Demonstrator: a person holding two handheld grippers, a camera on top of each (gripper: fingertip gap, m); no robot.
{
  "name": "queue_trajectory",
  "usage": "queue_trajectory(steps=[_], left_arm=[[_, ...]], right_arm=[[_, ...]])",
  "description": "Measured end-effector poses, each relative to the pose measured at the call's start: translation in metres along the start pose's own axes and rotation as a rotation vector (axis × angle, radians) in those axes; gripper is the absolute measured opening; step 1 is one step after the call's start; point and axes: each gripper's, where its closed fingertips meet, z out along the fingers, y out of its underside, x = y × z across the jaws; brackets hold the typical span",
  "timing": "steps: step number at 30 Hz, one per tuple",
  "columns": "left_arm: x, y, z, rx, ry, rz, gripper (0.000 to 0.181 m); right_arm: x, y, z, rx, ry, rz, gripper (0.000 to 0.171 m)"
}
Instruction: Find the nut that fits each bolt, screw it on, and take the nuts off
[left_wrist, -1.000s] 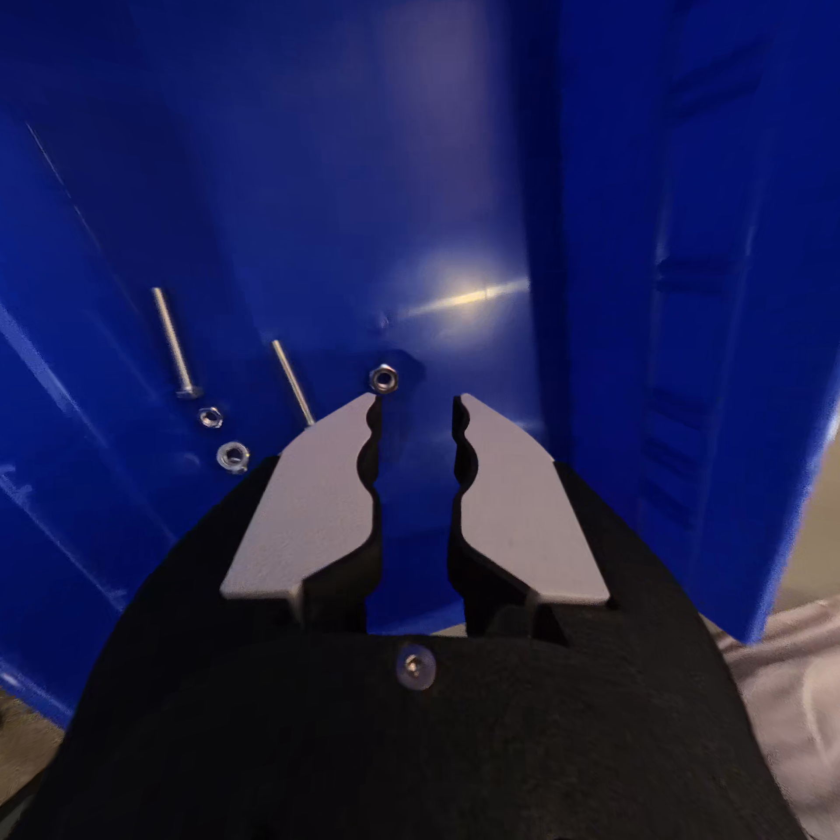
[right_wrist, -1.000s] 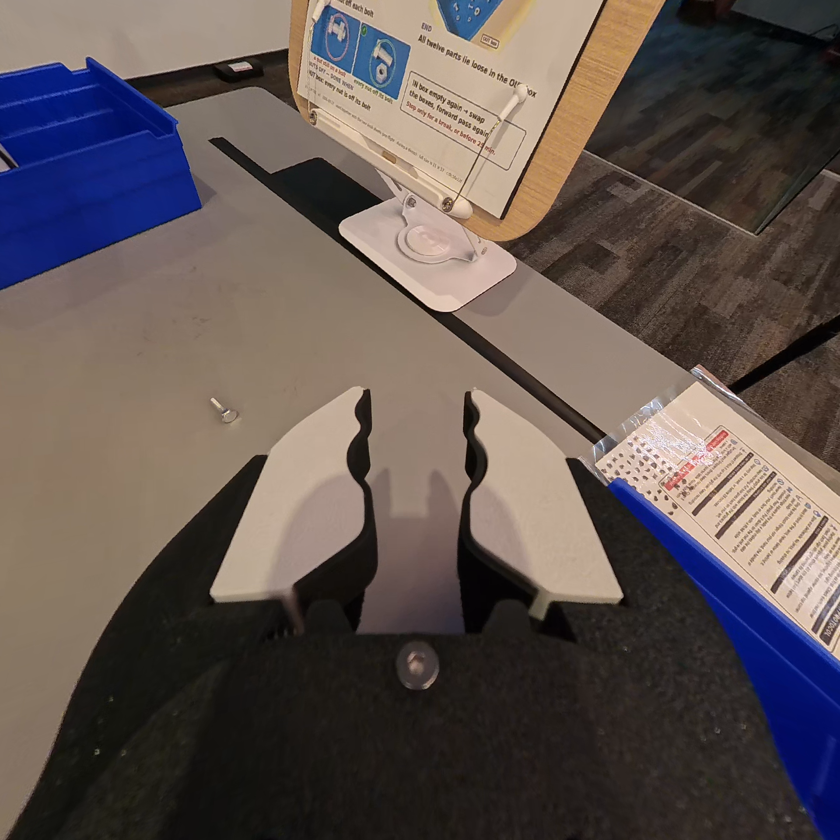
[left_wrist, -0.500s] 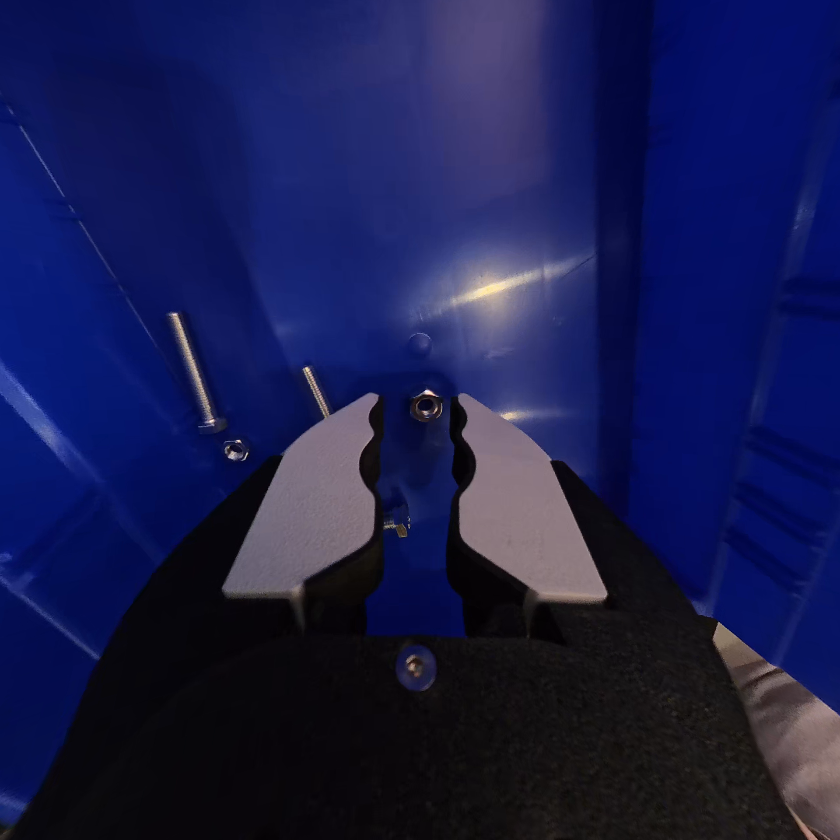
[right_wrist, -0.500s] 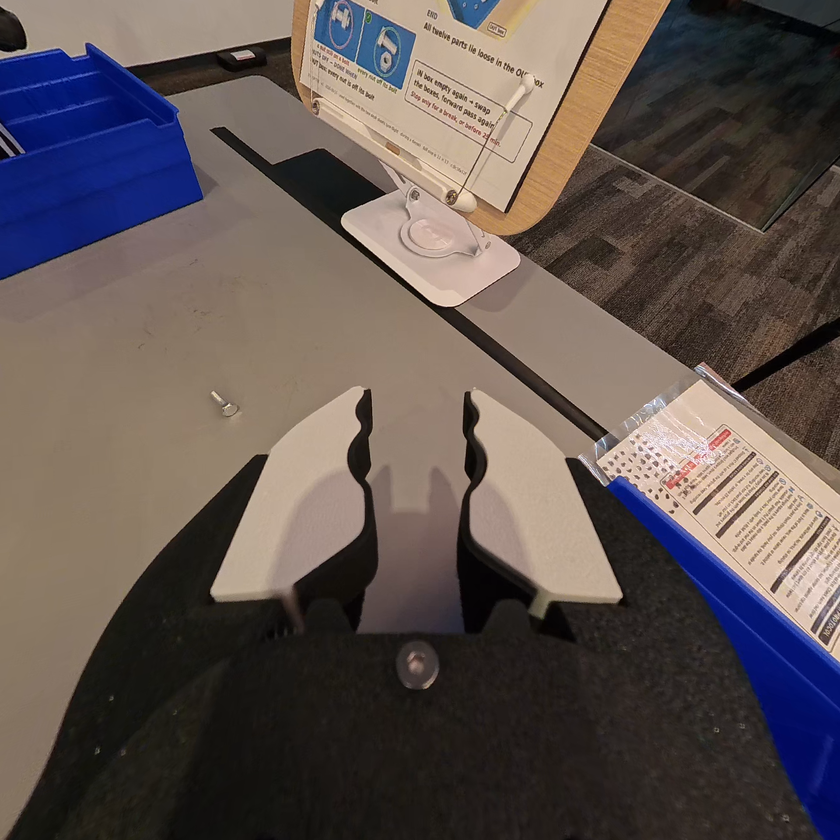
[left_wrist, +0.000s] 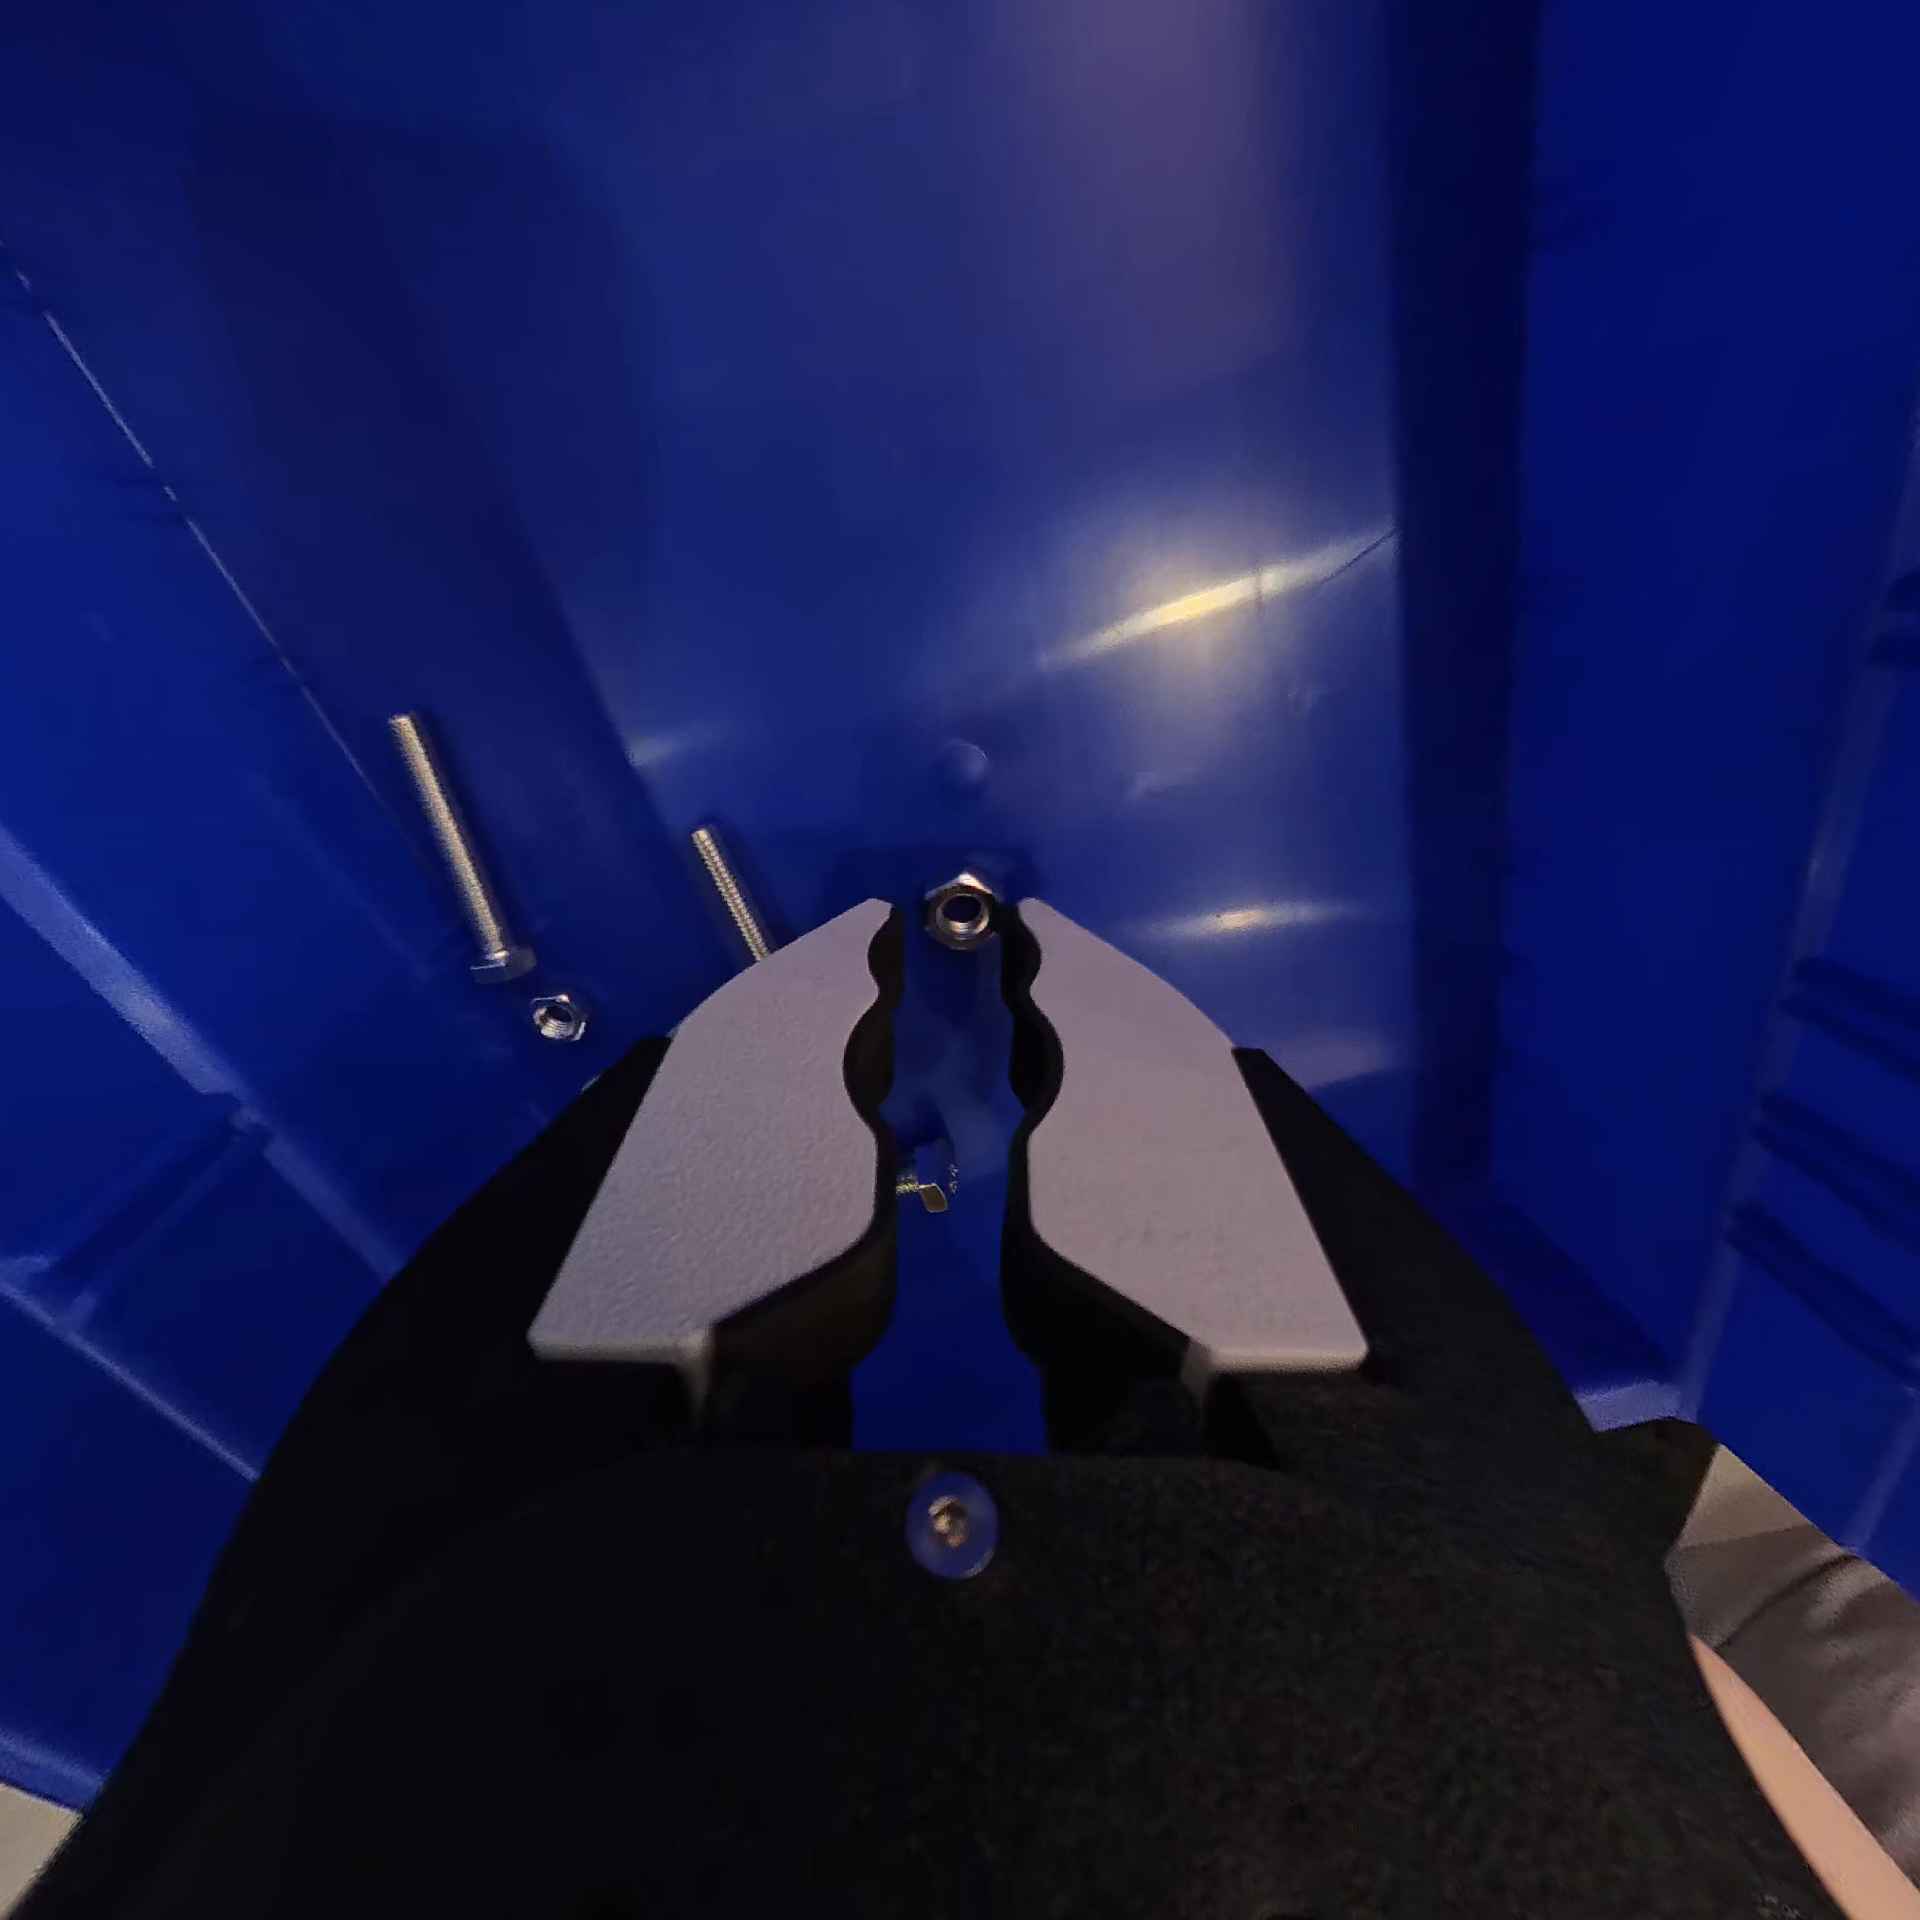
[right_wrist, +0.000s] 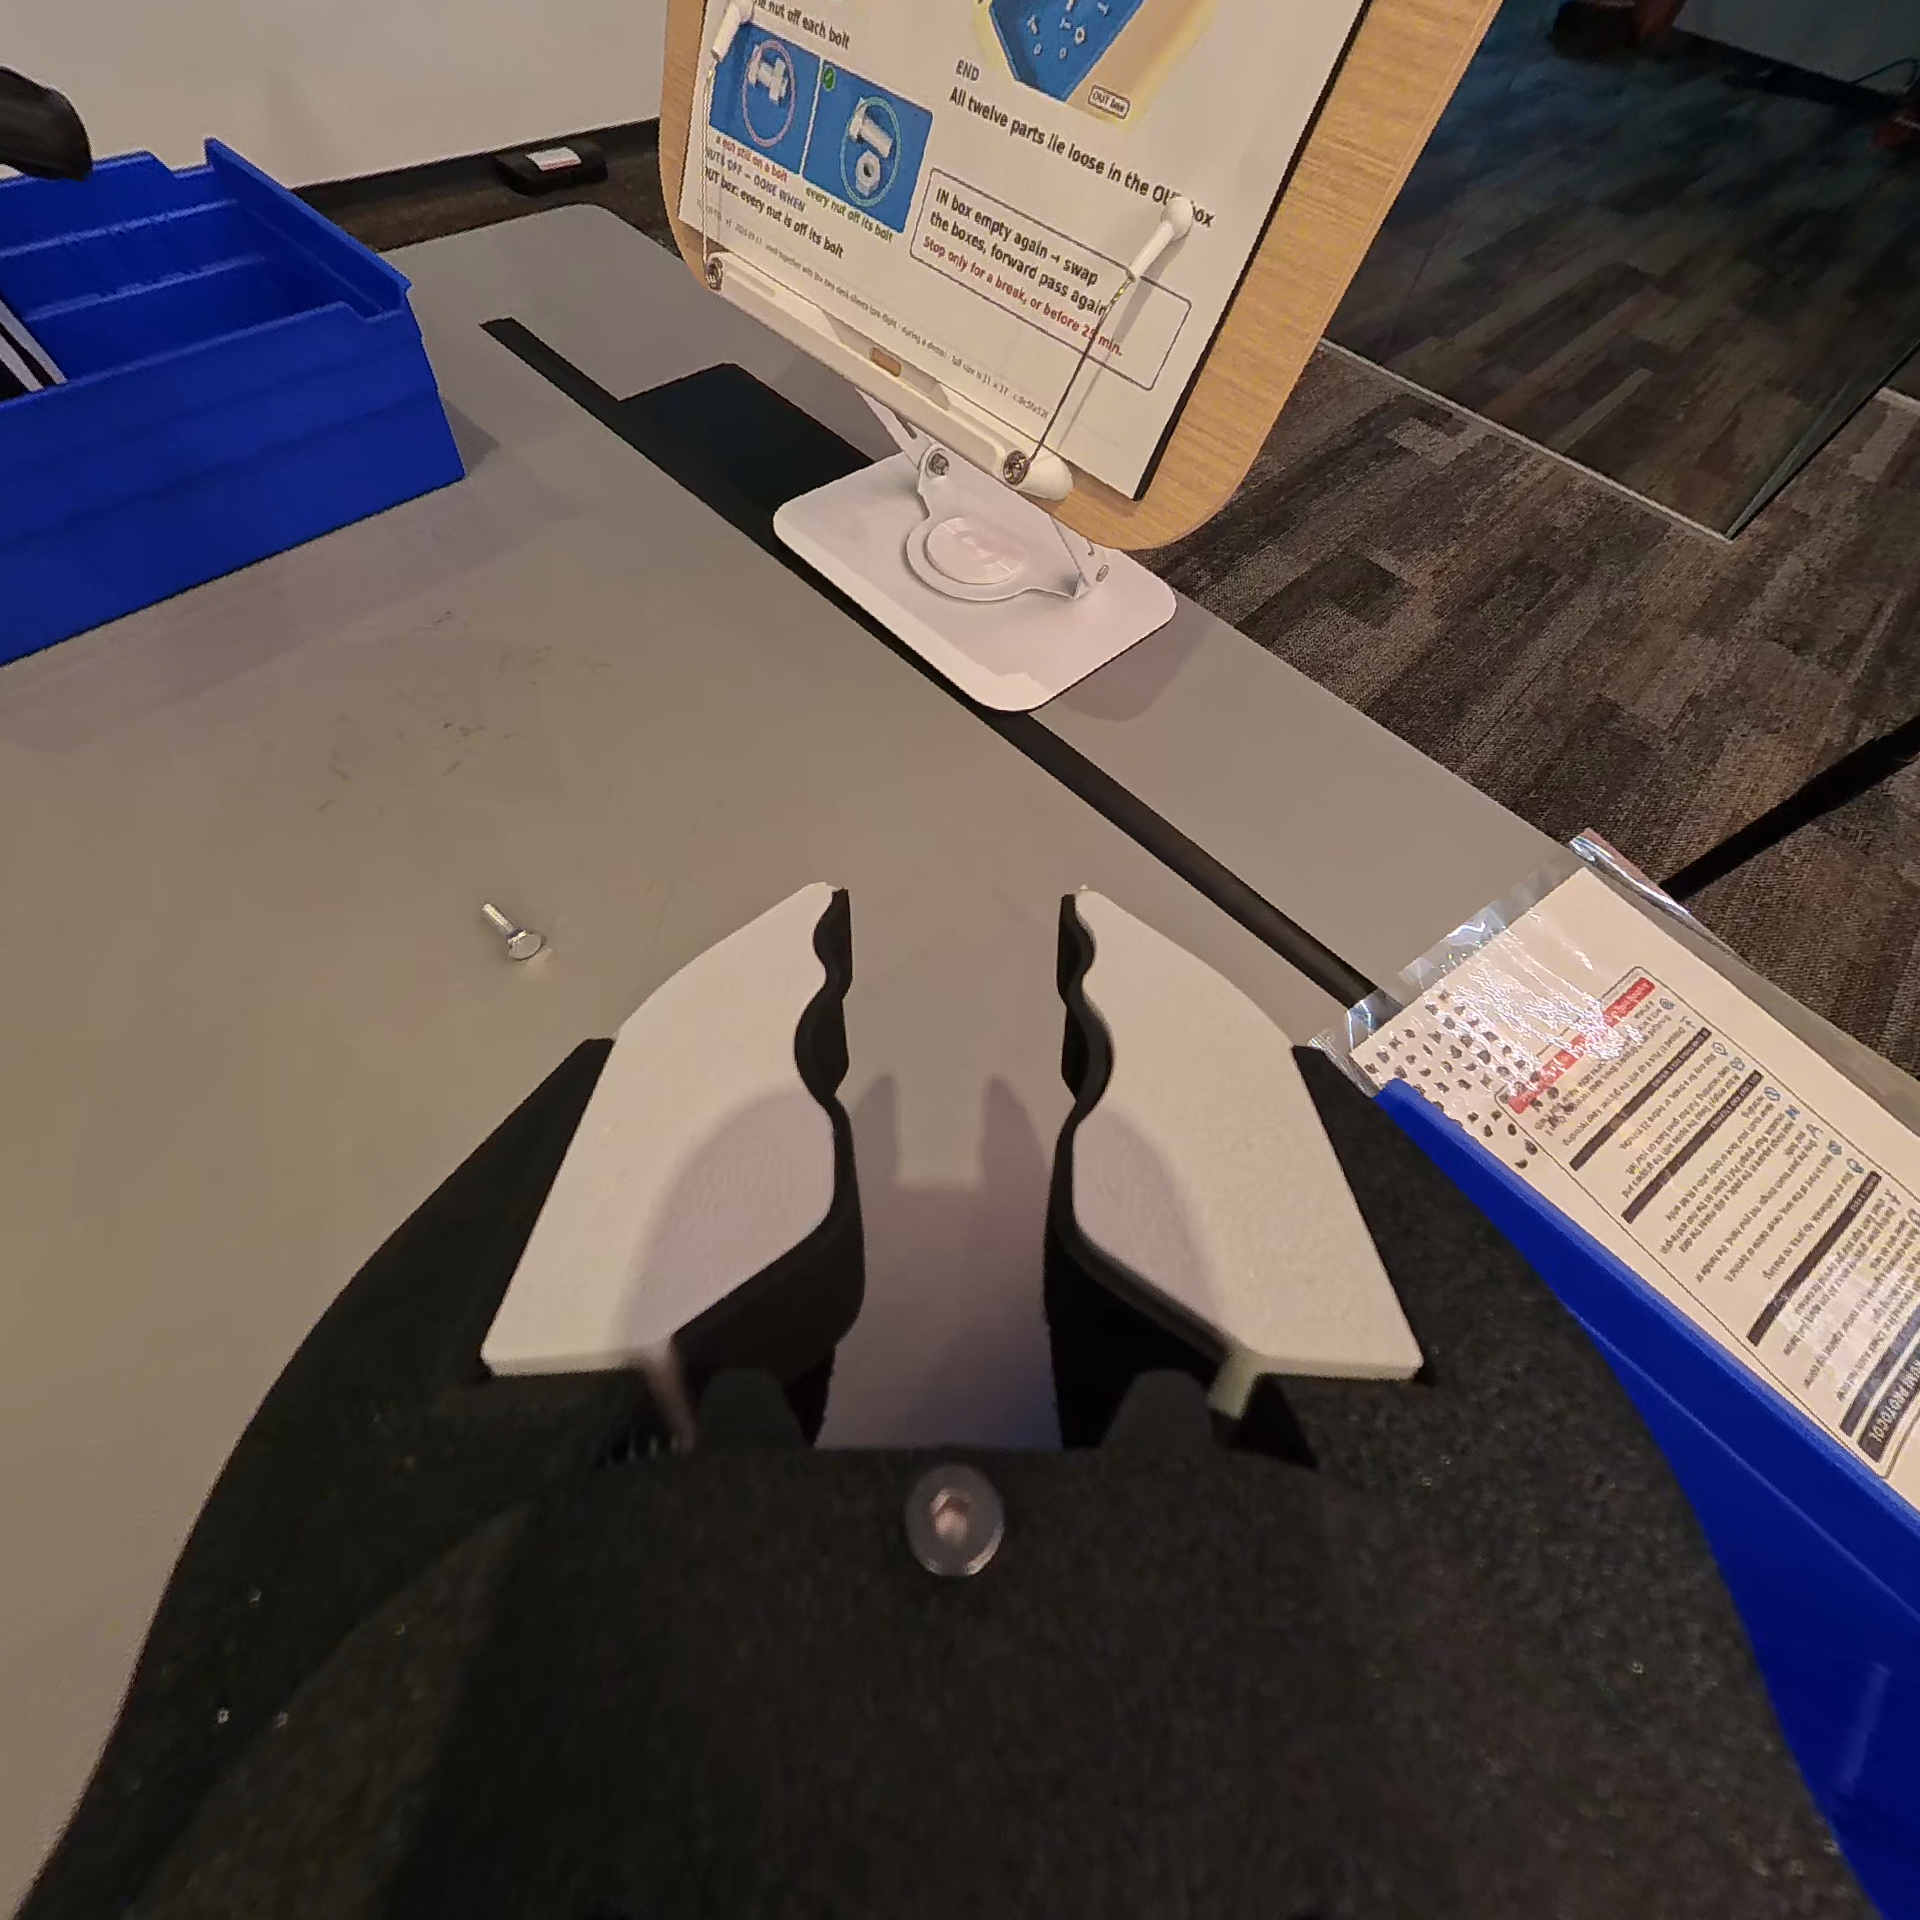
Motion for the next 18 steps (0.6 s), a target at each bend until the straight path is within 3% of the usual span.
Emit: queue_trajectory(steps=[13,18], left_arm=[[-0.003,-0.001,-0.005,0.010,-0.038,0.045,0.014],[0.014,-0.023,-0.060,0.240,-0.040,0.079,0.014]], right_arm=[[0.003,0.003,0.000,-0.006,0.001,0.009,0.037],[0.004,0.004,0.000,-0.009,0.002,0.013,0.037]])
